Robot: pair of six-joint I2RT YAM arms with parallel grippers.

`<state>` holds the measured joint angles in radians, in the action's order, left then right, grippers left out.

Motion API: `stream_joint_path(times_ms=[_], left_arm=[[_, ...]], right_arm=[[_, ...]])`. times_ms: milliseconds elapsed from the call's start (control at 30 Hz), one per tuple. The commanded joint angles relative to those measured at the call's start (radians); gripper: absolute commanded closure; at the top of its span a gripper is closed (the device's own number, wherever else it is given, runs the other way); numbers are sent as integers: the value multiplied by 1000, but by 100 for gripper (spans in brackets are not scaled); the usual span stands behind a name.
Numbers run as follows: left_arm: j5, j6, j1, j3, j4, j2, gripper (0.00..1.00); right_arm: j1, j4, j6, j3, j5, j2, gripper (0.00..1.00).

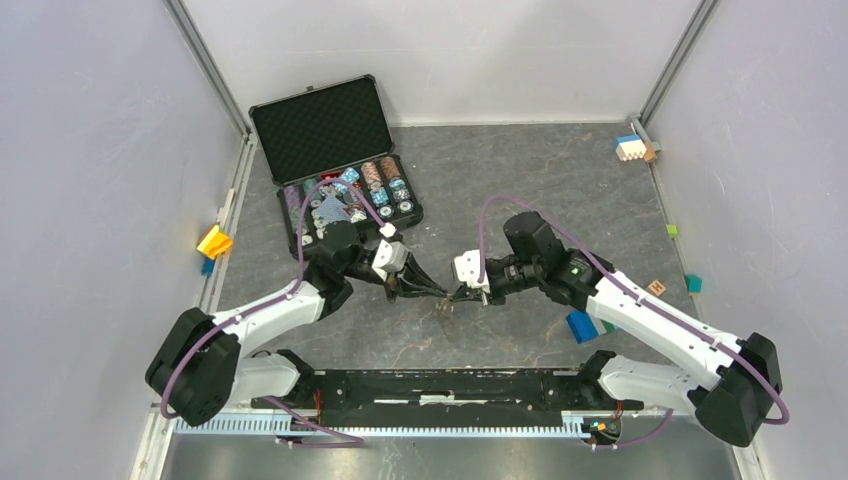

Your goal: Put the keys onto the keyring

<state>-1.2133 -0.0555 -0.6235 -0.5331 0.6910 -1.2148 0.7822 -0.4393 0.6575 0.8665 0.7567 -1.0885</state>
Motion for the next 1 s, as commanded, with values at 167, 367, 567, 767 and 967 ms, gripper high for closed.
stream_joint_path(times_ms=[167, 367, 567, 767, 967], left_arm=[[-65, 38, 0, 9, 132, -6, 98], [-74, 25, 0, 16, 130, -12, 98], [-75, 19, 1, 24, 128, -10, 98], [-67, 46, 0, 28, 161, -8, 98], [-52, 149, 5, 33, 271, -2, 98]], right_arm=[[0, 70, 3, -12, 116, -43, 99], [12, 109, -12, -9, 127, -48, 93], [11, 93, 5, -19, 77, -10, 76], [10, 85, 24, -56, 16, 73, 68], [9, 110, 17, -116, -11, 117, 56]])
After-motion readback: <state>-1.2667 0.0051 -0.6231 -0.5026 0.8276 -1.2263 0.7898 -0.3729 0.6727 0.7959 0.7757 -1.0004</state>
